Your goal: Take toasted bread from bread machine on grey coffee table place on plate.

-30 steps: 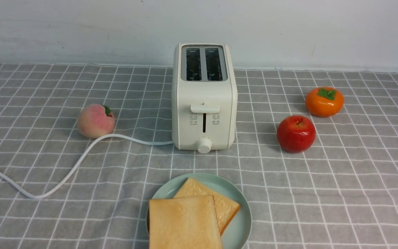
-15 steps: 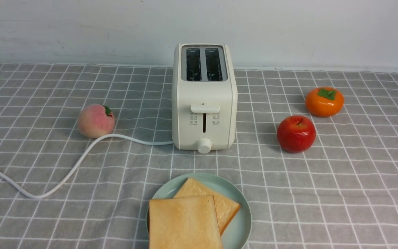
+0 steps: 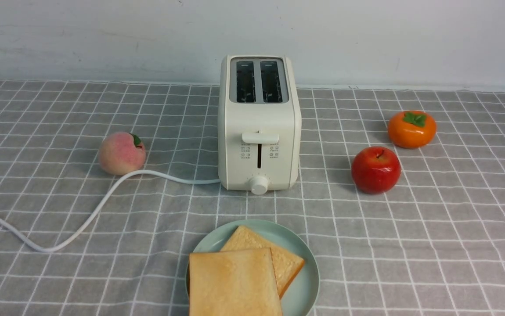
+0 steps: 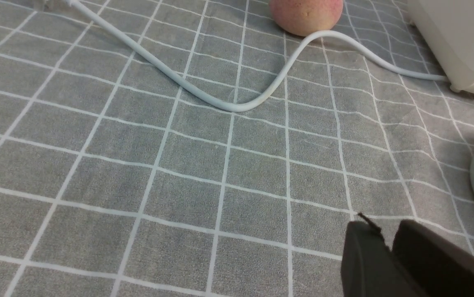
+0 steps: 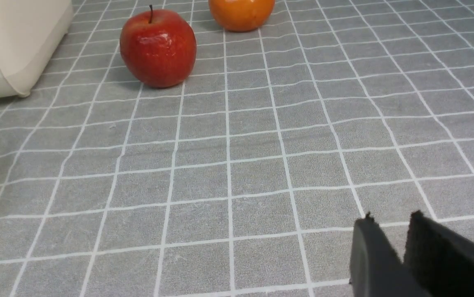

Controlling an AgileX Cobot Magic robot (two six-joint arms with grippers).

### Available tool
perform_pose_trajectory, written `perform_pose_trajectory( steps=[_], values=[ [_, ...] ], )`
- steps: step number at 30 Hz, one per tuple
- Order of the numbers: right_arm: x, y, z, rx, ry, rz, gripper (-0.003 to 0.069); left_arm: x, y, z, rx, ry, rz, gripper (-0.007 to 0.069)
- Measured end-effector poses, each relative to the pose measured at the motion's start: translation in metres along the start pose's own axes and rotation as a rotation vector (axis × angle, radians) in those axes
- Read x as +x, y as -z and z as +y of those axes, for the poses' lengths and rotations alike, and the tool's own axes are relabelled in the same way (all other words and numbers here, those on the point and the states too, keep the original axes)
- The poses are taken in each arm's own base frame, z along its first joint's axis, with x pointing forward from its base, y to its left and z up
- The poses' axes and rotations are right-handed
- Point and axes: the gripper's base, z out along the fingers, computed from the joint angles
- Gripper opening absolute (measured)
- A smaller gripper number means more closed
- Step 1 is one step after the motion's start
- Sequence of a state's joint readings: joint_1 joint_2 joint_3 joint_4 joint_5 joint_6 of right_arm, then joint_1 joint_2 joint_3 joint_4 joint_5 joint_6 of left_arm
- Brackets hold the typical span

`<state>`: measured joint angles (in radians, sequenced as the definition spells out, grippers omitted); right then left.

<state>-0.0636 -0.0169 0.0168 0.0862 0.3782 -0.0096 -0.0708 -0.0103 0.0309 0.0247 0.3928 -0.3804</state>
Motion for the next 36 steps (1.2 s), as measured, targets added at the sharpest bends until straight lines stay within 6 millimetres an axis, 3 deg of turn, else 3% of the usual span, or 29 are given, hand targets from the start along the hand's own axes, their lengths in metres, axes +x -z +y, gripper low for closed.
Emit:
perform_pose_trajectory(
  steps=[36],
  values=[
    [0.0002, 0.0000, 0.0000, 0.000, 0.000, 0.002, 0.0184, 0.0000, 0.0000, 0.0000, 0.000, 0.000, 0.000, 0.0130]
  ],
)
